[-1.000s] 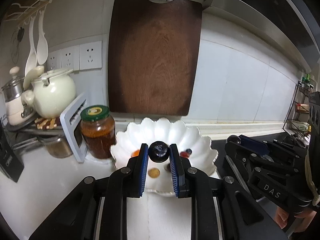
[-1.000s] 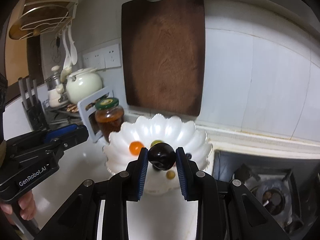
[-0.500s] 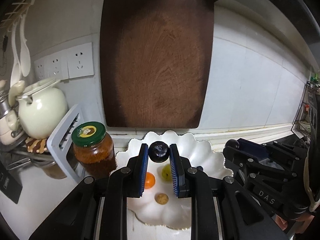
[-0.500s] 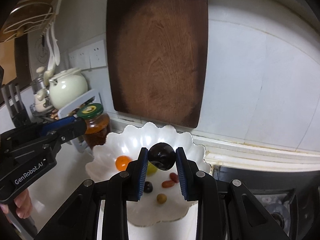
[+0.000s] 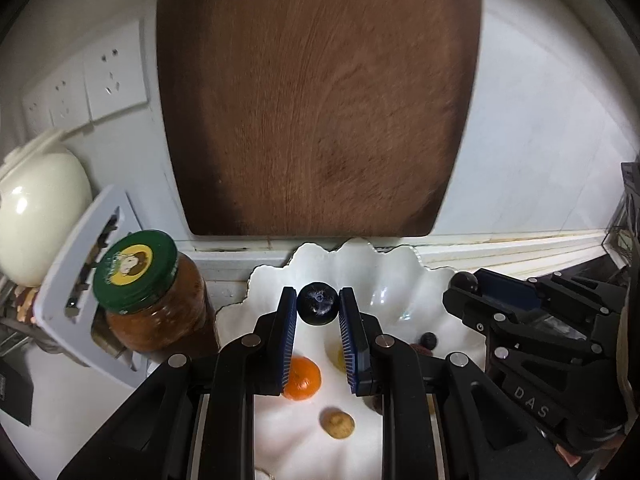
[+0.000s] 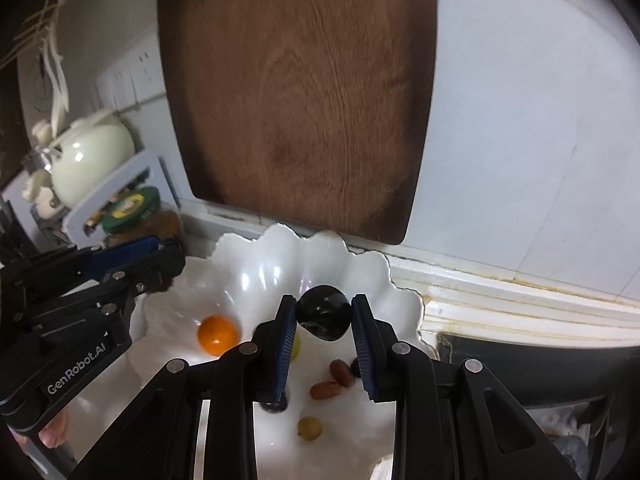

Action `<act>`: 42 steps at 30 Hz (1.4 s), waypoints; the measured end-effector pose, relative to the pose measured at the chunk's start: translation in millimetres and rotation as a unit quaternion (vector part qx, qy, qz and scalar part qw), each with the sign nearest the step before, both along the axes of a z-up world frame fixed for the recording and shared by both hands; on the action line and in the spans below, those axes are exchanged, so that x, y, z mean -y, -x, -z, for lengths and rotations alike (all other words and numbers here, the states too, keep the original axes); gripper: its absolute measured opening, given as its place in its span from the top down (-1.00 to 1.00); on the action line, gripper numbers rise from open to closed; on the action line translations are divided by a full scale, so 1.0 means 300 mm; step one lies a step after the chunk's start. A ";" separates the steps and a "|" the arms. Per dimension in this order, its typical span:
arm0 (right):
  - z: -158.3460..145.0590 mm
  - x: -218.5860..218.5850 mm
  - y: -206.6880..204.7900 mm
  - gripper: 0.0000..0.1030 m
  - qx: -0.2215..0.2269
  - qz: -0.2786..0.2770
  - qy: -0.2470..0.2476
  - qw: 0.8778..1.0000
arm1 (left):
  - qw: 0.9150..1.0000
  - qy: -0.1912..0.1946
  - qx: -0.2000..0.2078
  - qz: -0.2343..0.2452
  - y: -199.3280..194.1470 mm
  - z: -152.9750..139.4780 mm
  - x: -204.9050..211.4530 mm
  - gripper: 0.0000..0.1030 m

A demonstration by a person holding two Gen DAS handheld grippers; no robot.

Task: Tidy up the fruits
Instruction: 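Open the left tool to drop the dark cherry into the bowl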

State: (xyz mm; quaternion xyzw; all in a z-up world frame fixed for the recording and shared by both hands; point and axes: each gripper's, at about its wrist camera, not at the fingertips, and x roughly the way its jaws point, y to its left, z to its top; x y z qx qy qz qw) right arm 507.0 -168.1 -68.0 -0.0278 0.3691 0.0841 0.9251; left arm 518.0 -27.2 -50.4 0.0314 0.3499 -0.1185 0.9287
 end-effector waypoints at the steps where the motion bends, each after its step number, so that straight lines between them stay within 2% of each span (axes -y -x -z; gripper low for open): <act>1: 0.007 -0.002 -0.012 0.43 -0.005 -0.001 0.004 1.000 | 1.000 -0.005 -0.004 -0.003 -0.015 0.009 0.001 0.57; 14: 0.097 -0.029 -0.157 0.43 -0.062 -0.004 0.050 0.997 | 0.994 -0.030 -0.108 -0.018 -0.214 0.157 0.051 0.57; 20: 0.140 -0.040 -0.196 0.42 -0.085 -0.008 0.061 0.995 | 0.989 -0.049 -0.137 -0.027 -0.260 0.222 0.054 0.57; 25: 0.172 -0.041 -0.209 0.41 -0.100 -0.006 0.061 0.993 | 0.987 -0.051 -0.151 -0.035 -0.270 0.245 0.044 0.56; 28: 0.191 -0.032 -0.219 0.36 -0.112 0.003 0.060 0.992 | 0.986 -0.050 -0.158 -0.036 -0.269 0.254 0.035 0.35; 34: 0.194 -0.020 -0.206 0.06 -0.112 0.017 0.066 0.991 | 0.985 -0.054 -0.157 -0.048 -0.226 0.238 0.018 0.03; 36: 0.193 -0.015 -0.193 0.00 -0.110 0.021 0.066 0.991 | 0.985 -0.062 -0.148 -0.056 -0.202 0.221 0.013 -0.19; 40: 0.179 0.005 -0.155 -0.22 -0.105 0.038 0.056 0.992 | 0.987 -0.076 -0.123 -0.063 -0.140 0.171 -0.002 -0.38; 42: 0.171 0.007 -0.131 -0.26 -0.101 0.045 0.055 0.992 | 0.988 -0.090 -0.112 -0.065 -0.106 0.142 0.000 -0.46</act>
